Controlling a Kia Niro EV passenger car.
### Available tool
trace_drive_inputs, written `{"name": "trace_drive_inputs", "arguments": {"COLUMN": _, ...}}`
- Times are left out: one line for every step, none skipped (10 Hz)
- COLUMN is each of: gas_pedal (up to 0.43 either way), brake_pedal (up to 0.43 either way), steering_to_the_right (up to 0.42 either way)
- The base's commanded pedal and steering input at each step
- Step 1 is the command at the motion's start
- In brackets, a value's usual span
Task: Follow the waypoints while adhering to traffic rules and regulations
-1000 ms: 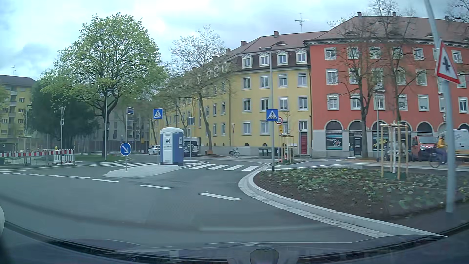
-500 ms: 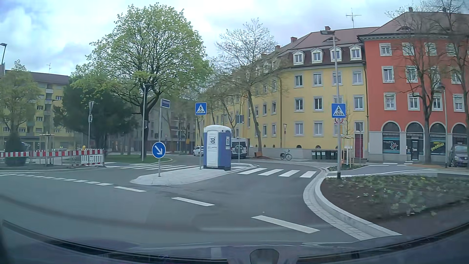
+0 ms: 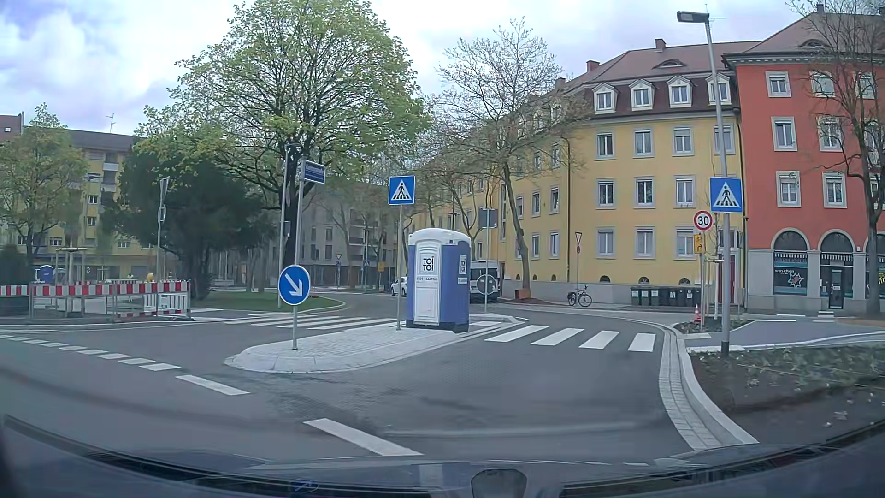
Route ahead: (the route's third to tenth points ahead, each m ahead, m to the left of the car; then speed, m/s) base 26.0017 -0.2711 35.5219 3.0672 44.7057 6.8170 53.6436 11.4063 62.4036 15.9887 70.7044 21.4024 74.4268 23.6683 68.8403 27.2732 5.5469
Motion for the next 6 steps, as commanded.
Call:
{"name": "trace_drive_inputs", "arguments": {"gas_pedal": 0.079, "brake_pedal": 0.0, "steering_to_the_right": 0.059}}
{"name": "trace_drive_inputs", "arguments": {"gas_pedal": 0.079, "brake_pedal": 0.0, "steering_to_the_right": 0.089}}
{"name": "trace_drive_inputs", "arguments": {"gas_pedal": 0.079, "brake_pedal": 0.0, "steering_to_the_right": 0.11}}
{"name": "trace_drive_inputs", "arguments": {"gas_pedal": 0.079, "brake_pedal": 0.0, "steering_to_the_right": 0.124}}
{"name": "trace_drive_inputs", "arguments": {"gas_pedal": 0.079, "brake_pedal": 0.0, "steering_to_the_right": 0.136}}
{"name": "trace_drive_inputs", "arguments": {"gas_pedal": 0.079, "brake_pedal": 0.0, "steering_to_the_right": 0.148}}
